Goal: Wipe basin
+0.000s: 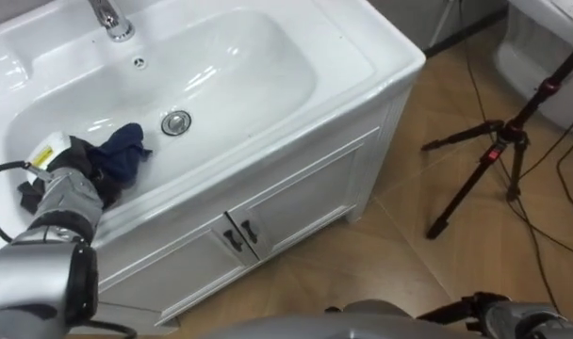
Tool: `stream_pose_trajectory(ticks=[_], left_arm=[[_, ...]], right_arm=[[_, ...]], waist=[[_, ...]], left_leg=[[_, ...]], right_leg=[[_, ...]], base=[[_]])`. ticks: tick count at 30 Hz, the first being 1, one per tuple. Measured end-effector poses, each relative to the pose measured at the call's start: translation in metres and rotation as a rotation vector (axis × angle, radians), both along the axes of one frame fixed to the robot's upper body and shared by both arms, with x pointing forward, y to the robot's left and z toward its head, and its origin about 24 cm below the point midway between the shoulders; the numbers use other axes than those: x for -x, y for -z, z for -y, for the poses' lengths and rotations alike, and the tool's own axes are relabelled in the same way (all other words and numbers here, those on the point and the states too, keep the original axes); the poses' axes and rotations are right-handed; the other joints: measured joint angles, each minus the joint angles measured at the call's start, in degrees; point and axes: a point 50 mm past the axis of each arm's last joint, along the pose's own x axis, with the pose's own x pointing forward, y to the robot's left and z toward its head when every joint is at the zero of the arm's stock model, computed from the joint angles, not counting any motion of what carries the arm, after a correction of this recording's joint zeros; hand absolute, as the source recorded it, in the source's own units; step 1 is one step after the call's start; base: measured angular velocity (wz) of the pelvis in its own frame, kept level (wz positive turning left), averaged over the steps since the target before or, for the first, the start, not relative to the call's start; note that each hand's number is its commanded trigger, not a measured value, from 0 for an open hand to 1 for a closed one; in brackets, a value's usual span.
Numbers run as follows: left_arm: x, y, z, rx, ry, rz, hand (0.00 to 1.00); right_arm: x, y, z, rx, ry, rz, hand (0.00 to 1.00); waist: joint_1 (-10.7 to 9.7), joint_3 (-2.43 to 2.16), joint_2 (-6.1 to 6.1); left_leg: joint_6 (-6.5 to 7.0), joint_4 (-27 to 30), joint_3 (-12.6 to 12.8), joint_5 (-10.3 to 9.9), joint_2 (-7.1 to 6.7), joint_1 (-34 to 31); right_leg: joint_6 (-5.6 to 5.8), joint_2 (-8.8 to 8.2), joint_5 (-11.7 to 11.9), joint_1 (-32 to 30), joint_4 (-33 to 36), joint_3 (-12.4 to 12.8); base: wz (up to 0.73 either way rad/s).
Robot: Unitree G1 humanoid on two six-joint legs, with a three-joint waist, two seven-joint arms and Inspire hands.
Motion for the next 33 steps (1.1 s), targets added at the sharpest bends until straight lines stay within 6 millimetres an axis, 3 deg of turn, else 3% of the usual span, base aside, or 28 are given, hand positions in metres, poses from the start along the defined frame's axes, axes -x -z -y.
stream_pose_trajectory(ticks=[4, 9, 14, 23, 26, 33], left_arm=[[0.017, 0.005, -0.007, -0.005, -0.010, 0.015, 1.00], [0.034, 0.012, -0.009, -0.019, -0.002, -0.015, 1.00], [0.042, 0.016, -0.010, -0.016, -0.004, -0.037, 1.00], [0.047, 0.020, -0.005, -0.026, 0.057, -0.068, 1.00], [0.043, 0.018, -0.001, -0.043, 0.093, -0.051, 1.00], [0.016, 0.019, 0.037, -0.012, 0.150, 0.035, 1.00]], right_arm=[[0.012, 0.000, 0.006, 0.014, 0.006, -0.025, 0.00], [0.024, 0.000, 0.011, 0.020, 0.062, -0.033, 0.00], [0.022, -0.001, 0.012, 0.027, 0.065, -0.009, 0.00], [0.015, -0.006, 0.022, 0.061, 0.063, 0.051, 0.00], [0.014, -0.005, 0.019, 0.050, 0.083, 0.077, 0.00], [0.016, 0.002, 0.005, 0.014, 0.107, 0.075, 0.00]], waist=[[0.2, -0.27, 0.36], [0.3, -0.17, 0.99], [0.2, -0.09, 1.74], [0.0, 0.17, 2.41], [-0.2, 0.38, 2.11], [-1.6, 1.65, 0.48]], left_leg=[[-0.22, 0.4, -2.6, 0.2, 0.16, 0.9], [-0.36, 0.2, -4.0, 0.2, 0.56, 3.8], [-0.44, 0.1, -5.4, 0.3, 0.74, 5.0], [-0.48, -0.3, -5.4, 0.3, 1.04, 6.6], [-0.50, -0.9, -5.8, 0.3, 1.07, 6.6], [-0.58, -0.9, -5.6, 0.4, 0.57, 6.2]], right_leg=[[-0.75, 0.10, -0.5, 1.7, -0.9, -0.9], [-1.69, 0.27, -1.3, 5.1, -1.9, -2.2], [-2.49, 0.27, -2.4, 6.7, -1.9, -3.5], [-3.04, 0.30, -3.2, 9.5, -3.0, -4.1], [-3.03, 0.22, -3.2, 9.8, -3.5, -4.7], [-2.13, -0.12, -3.6, 9.0, -3.7, -4.6]], base=[[-0.02], [0.03], [0.10], [0.08], [0.13], [0.09]])
